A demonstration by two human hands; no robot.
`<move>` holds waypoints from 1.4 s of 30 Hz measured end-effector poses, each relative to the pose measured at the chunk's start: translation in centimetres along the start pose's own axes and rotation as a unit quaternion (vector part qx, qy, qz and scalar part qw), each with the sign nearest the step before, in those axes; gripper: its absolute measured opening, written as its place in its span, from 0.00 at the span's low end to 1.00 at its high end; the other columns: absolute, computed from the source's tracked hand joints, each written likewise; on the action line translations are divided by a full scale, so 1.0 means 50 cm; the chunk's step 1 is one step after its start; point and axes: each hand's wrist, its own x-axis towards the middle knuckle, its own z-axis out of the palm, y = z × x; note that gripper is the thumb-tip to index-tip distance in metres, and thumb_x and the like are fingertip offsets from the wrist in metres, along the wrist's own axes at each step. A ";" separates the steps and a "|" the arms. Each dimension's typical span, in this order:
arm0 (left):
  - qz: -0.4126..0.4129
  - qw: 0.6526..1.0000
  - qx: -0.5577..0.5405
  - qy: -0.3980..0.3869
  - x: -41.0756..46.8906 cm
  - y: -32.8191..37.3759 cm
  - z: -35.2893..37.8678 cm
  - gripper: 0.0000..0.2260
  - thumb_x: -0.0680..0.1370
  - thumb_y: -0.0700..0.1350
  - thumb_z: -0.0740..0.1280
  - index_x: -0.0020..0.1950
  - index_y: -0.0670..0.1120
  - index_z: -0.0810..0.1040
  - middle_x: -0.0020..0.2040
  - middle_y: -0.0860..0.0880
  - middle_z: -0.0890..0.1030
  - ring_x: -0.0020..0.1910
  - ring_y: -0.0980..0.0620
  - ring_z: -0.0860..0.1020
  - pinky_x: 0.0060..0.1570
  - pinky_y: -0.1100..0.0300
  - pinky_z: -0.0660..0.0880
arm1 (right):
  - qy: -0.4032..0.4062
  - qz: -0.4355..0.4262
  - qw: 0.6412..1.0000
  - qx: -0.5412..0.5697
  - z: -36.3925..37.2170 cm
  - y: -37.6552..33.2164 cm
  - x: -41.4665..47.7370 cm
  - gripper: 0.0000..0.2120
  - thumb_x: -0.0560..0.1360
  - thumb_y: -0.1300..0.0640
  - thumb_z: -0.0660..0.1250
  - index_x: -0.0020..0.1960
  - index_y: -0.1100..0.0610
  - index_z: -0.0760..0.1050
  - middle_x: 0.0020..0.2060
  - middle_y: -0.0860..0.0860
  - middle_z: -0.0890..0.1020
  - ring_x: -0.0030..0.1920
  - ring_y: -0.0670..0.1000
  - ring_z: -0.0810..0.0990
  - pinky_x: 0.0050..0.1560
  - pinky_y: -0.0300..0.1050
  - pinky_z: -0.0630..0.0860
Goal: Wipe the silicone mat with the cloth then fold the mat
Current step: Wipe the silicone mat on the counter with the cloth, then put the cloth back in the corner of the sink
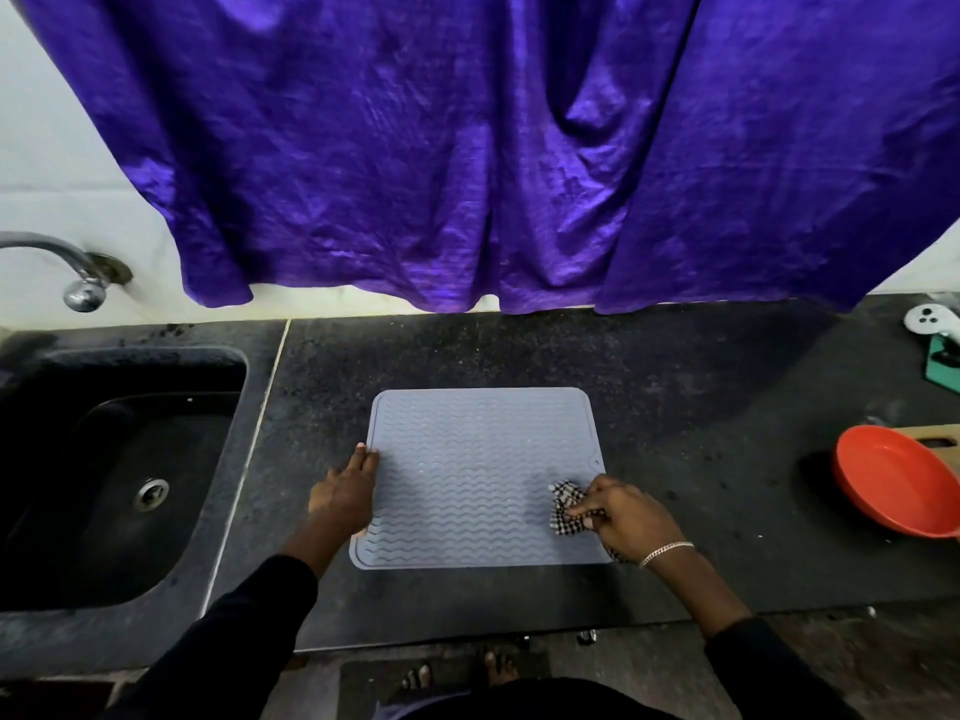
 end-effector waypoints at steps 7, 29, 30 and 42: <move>0.009 1.000 0.007 -0.006 -0.017 -0.005 -0.017 0.44 0.76 0.45 0.71 0.83 0.50 0.45 0.83 0.49 0.47 0.77 0.37 0.62 0.70 0.44 0.71 | 0.018 -0.039 0.998 0.034 -0.021 -0.056 0.033 0.16 0.76 0.59 0.71 0.60 0.43 0.84 0.53 0.40 0.77 0.57 0.46 0.80 0.56 0.36 0.74; 0.149 0.605 -0.781 -0.045 -0.148 0.138 -0.089 0.16 0.74 0.51 0.76 0.58 0.46 0.81 0.54 0.39 0.86 0.51 0.43 0.86 0.47 0.54 0.82 | 0.018 -0.194 0.966 0.172 -0.108 -0.297 0.105 0.39 0.74 0.60 0.72 0.77 0.35 0.61 0.68 0.43 0.77 0.67 0.42 0.75 0.69 0.41 0.72; 0.135 0.595 -0.792 -0.032 -0.151 0.132 -0.091 0.15 0.73 0.51 0.76 0.57 0.46 0.82 0.54 0.40 0.86 0.50 0.43 0.86 0.45 0.54 0.83 | 0.013 -0.202 0.965 0.168 -0.108 -0.306 0.108 0.39 0.74 0.59 0.72 0.77 0.35 0.60 0.69 0.43 0.77 0.68 0.44 0.74 0.70 0.43 0.72; 0.043 0.515 -0.849 0.114 -0.166 0.010 -0.065 0.12 0.74 0.47 0.74 0.53 0.41 0.82 0.47 0.37 0.86 0.40 0.43 0.85 0.31 0.59 0.81 | -0.019 -0.137 0.927 0.348 -0.046 -0.398 0.159 0.37 0.67 0.31 0.73 0.73 0.35 0.66 0.62 0.35 0.76 0.62 0.31 0.74 0.55 0.27 0.72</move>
